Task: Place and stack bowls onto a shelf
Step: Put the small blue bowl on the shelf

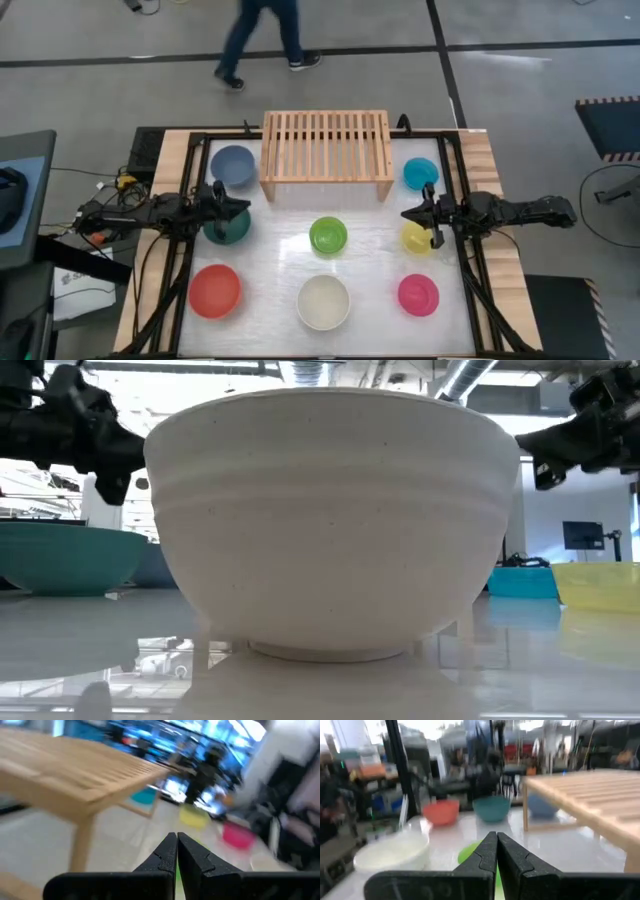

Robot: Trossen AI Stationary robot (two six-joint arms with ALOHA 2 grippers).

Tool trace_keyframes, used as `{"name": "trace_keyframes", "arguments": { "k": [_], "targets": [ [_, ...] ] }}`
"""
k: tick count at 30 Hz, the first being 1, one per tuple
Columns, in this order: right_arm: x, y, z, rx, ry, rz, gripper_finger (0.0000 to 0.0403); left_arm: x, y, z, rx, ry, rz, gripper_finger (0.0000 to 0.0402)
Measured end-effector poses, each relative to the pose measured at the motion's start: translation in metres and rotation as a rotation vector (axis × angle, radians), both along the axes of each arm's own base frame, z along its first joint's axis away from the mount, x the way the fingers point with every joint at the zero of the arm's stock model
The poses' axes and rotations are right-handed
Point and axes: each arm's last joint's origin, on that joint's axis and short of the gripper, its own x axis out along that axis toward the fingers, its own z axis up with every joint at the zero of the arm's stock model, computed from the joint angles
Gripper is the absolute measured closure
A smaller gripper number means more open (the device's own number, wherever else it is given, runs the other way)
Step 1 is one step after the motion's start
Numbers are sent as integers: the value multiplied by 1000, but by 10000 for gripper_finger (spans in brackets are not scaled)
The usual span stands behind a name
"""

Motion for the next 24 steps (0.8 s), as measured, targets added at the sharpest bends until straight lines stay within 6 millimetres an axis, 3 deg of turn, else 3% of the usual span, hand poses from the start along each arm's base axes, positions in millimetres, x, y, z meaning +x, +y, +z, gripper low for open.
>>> {"name": "trace_keyframes", "arguments": {
  "k": [3, 6, 9, 13, 18, 24],
  "targets": [
    [-2, -3, 11, 18, -112, -66, 363, -1, 3, 2, -160, -67, 79, 401],
    [-5, -10, 19, 142, -215, -266, 363, -2, 3, 5, -295, -155, 87, 401],
    [-8, -20, 23, 300, -263, -493, 363, -3, 4, 12, -319, -202, 107, 401],
    [-14, -29, 41, 507, -370, -658, 363, -5, 5, 34, -277, -223, 159, 401],
    [-9, -43, 59, 652, -233, -854, 363, 0, 7, 59, -193, -167, 223, 401],
    [2, -67, 77, 795, 177, -1087, 361, 13, 10, 83, -190, -34, 337, 391]
  ]
}}
